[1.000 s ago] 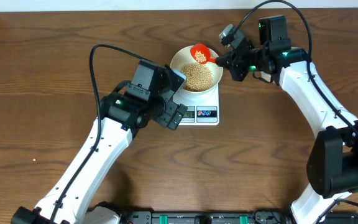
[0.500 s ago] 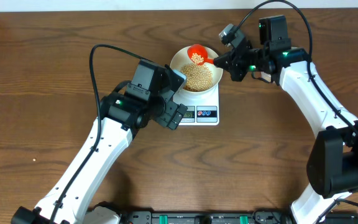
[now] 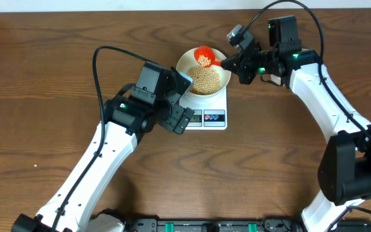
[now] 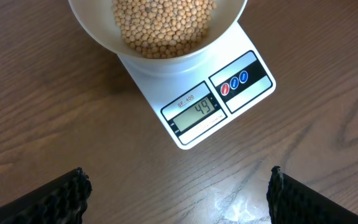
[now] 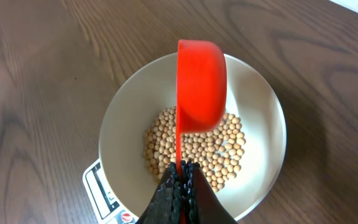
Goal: Scoop item into bowl and weigh 50g on scale
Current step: 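Tip the red scoop gradually to pour chickpeas into the bowl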
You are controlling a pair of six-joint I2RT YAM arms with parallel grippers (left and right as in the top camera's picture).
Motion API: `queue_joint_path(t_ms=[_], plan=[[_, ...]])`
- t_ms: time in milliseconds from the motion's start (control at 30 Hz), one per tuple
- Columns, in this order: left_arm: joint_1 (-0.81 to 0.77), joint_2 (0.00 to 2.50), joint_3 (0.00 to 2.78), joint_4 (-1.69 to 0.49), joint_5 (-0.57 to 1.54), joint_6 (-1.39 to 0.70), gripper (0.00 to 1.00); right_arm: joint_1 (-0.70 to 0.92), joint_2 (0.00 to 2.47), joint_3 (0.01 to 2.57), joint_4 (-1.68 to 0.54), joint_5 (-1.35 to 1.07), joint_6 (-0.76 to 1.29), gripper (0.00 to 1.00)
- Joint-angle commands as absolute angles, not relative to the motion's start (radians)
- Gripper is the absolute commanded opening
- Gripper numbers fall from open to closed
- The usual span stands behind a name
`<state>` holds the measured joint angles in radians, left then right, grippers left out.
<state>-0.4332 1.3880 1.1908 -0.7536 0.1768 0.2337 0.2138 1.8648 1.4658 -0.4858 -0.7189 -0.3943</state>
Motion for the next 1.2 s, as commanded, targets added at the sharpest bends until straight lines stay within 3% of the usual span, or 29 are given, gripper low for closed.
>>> queue_joint_path(t_ms=[0, 733, 1167], plan=[[-0.432, 1.394, 1.193, -0.754, 0.167, 0.235, 0.93, 0.208, 1.834, 1.490, -0.486, -0.743, -0.379, 0.01], [-0.432, 1.394, 1.193, -0.754, 0.167, 0.235, 0.93, 0.208, 1.834, 1.490, -0.485, -0.693, -0.519, 0.01], [-0.432, 1.394, 1.193, -0.754, 0.167, 0.235, 0.93, 0.208, 1.834, 1.490, -0.456, -0.699, -0.484, 0.01]])
